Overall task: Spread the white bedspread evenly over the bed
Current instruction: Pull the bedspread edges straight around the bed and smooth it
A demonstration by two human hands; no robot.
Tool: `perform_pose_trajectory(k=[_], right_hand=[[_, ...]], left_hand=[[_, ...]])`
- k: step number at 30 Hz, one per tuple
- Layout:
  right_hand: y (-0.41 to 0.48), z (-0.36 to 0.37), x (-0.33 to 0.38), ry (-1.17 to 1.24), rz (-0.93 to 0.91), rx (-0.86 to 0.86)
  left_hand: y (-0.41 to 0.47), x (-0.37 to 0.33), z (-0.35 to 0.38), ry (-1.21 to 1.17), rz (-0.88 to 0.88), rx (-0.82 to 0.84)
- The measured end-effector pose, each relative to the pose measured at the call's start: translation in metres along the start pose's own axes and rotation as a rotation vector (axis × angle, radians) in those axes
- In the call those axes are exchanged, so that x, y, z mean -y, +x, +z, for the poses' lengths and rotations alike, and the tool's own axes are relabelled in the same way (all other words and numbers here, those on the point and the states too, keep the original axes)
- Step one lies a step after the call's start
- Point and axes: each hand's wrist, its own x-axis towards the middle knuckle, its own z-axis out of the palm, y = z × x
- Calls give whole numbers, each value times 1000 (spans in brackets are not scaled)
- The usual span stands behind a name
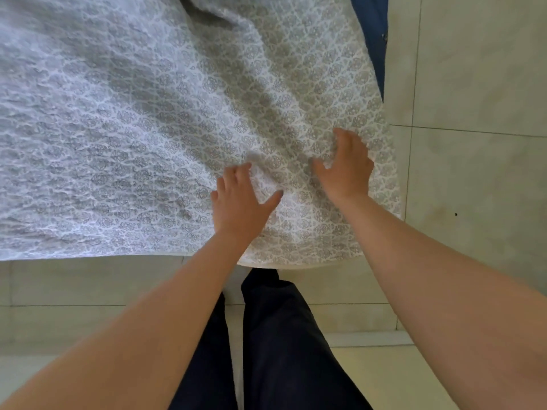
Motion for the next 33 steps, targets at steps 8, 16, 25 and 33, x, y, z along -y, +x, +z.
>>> perform_pose_trajectory(k=[8,16,25,33], right_hand=[[38,-10,-7,-126,-102,135],[9,-8,-18,-174,12,89],[-6,37,142,-97,-567,80],[-74,132,275,-336,-915,694]], left_hand=[[73,-43,-20,131,-112,147],[40,-31,3,-56,50,446],[15,94,-54,-359,-232,-150],[-14,248,-99,-630,-936,-579]])
